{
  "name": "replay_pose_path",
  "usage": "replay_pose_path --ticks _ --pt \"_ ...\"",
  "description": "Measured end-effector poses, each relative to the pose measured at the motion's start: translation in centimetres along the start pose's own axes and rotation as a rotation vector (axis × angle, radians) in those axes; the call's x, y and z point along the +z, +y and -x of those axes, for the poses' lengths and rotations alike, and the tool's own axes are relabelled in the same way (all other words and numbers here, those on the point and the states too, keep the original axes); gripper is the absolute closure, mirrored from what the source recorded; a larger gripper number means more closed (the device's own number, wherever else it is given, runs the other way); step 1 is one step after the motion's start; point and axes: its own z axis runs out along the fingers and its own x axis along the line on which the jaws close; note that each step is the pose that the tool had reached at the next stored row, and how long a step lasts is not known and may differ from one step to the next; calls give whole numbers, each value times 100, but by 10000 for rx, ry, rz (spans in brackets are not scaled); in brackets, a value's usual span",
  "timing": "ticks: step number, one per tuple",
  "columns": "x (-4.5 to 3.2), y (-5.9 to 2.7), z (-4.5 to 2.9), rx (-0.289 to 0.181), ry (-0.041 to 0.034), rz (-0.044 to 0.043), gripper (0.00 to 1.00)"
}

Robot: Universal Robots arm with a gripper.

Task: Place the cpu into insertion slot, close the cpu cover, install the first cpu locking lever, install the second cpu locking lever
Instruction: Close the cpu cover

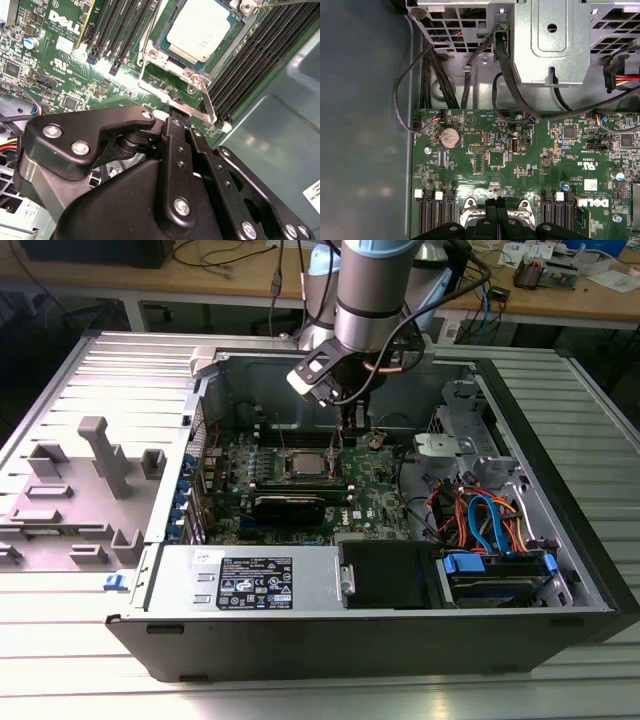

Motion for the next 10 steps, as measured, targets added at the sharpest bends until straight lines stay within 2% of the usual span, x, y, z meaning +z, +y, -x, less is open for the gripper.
replay_pose_path --ticks 10 --pt "-1 -37 1 -5 0 0 89"
